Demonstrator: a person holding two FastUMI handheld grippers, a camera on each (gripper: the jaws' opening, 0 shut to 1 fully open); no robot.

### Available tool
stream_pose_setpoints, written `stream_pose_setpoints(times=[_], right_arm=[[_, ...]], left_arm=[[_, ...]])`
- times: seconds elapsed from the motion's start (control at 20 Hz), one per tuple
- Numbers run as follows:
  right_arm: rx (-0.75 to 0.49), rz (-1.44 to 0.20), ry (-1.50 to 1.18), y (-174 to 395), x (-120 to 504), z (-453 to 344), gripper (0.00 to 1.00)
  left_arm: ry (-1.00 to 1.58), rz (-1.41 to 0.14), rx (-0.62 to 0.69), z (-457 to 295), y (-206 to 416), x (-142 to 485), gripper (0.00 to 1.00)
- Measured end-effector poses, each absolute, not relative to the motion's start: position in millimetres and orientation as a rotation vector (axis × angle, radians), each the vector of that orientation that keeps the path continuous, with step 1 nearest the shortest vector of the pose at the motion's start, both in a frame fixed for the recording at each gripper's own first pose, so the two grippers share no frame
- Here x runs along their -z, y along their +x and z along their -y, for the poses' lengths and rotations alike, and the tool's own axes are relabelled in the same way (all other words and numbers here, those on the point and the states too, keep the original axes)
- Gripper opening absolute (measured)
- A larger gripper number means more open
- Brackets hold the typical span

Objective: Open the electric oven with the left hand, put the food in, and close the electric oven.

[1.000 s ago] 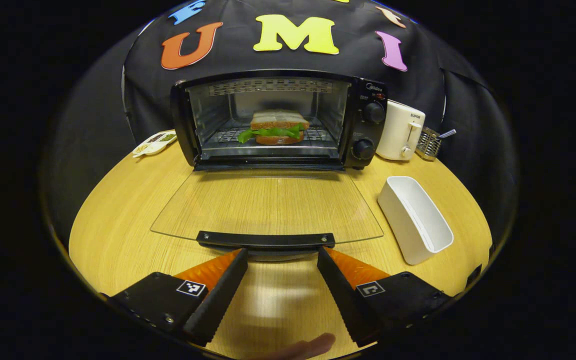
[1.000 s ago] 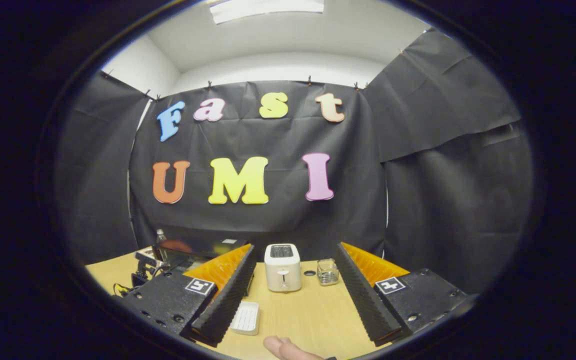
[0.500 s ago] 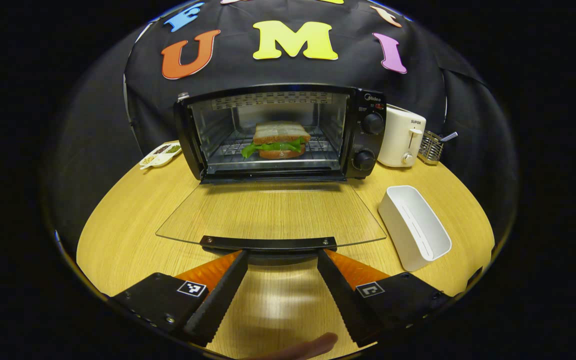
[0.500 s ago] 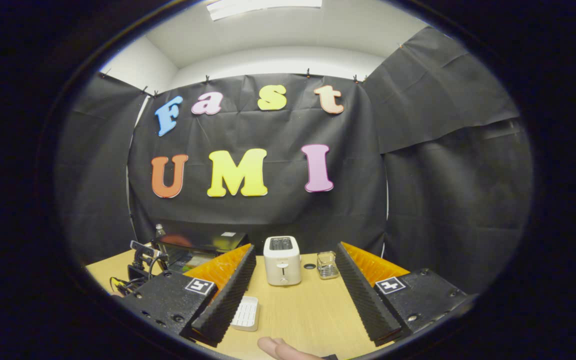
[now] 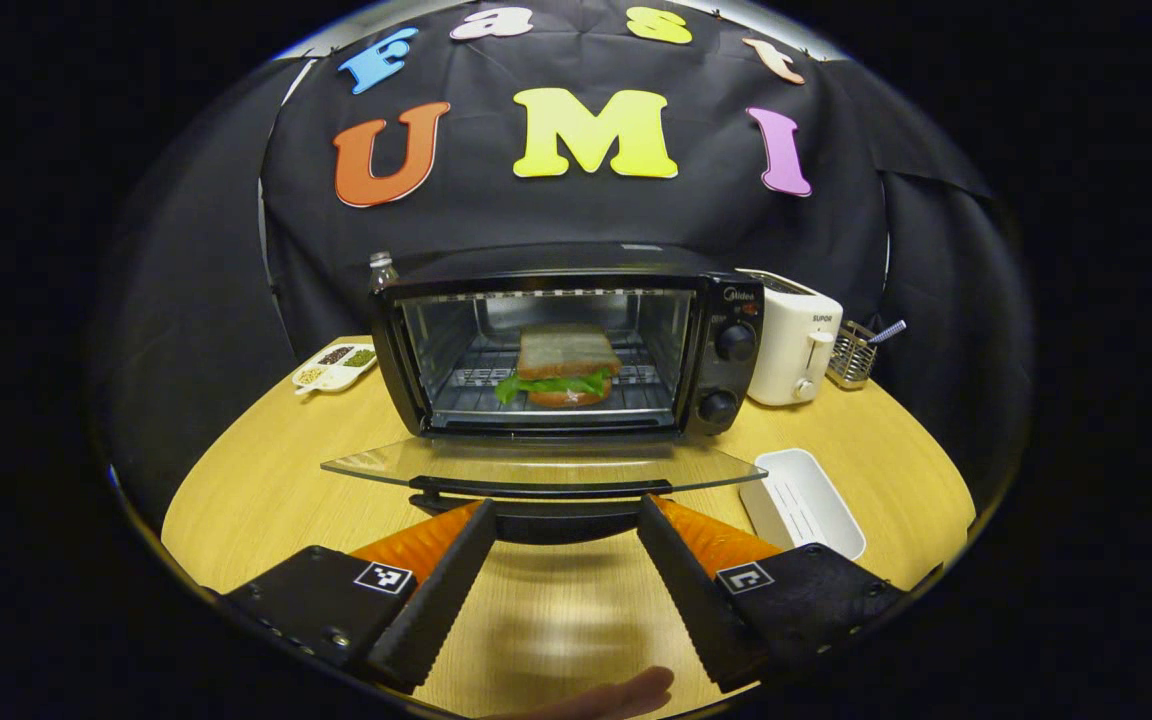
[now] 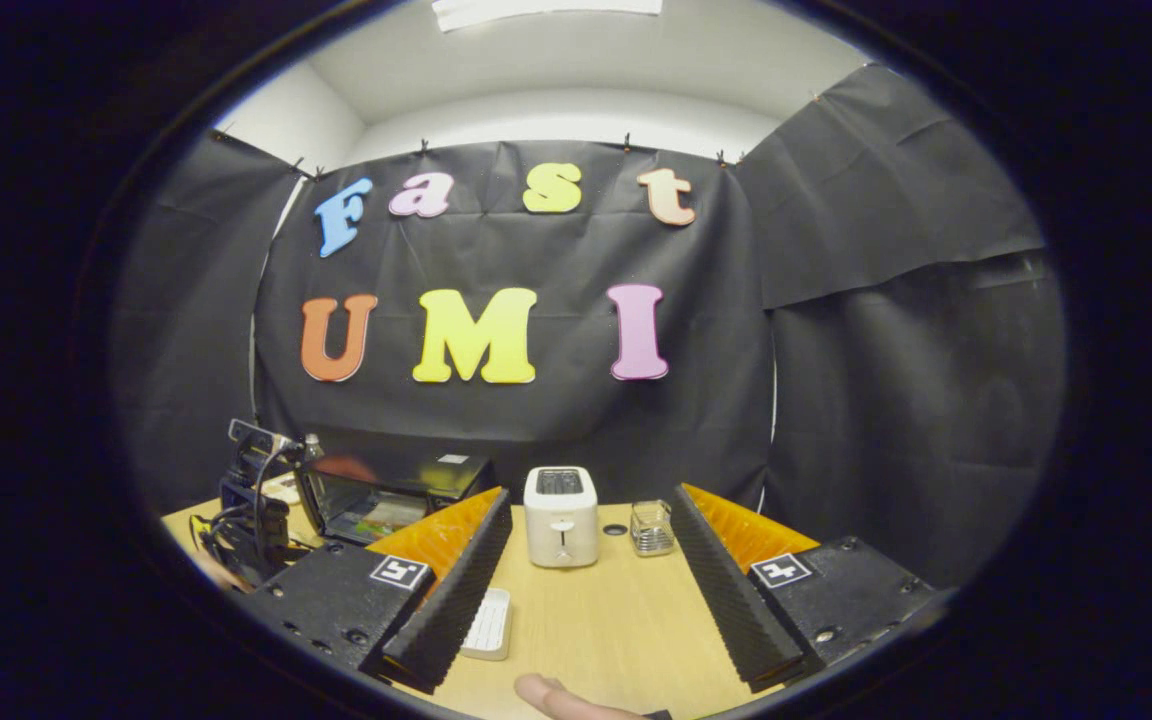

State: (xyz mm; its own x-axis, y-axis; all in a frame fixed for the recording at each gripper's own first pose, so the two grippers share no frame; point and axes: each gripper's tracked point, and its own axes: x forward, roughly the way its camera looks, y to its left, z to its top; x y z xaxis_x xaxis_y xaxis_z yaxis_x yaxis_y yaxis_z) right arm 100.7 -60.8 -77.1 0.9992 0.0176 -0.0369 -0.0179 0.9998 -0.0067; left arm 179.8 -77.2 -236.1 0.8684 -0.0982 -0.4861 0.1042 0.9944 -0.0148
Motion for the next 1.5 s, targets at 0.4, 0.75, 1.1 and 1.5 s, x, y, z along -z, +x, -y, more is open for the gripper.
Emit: stream_pose_setpoints(times=[0.4,0.75,1.1,1.5], right_arm=[[0.002,-0.049,0.003,100,81,63,0.93],[-0.009,-0.055,0.004,100,85,61,1.0],[-0.001,-0.066,0.015,97,87,62,1.0],[0.03,-0.07,0.021,72,87,77,1.0]], left_arm=[[0.021,-0.421,0.111,73,200,206,0.96],[0.02,-0.387,0.122,72,221,185,0.96],[-0.005,-0.337,0.134,68,267,164,0.95],[-0.099,-0.282,0.145,68,277,129,0.94]])
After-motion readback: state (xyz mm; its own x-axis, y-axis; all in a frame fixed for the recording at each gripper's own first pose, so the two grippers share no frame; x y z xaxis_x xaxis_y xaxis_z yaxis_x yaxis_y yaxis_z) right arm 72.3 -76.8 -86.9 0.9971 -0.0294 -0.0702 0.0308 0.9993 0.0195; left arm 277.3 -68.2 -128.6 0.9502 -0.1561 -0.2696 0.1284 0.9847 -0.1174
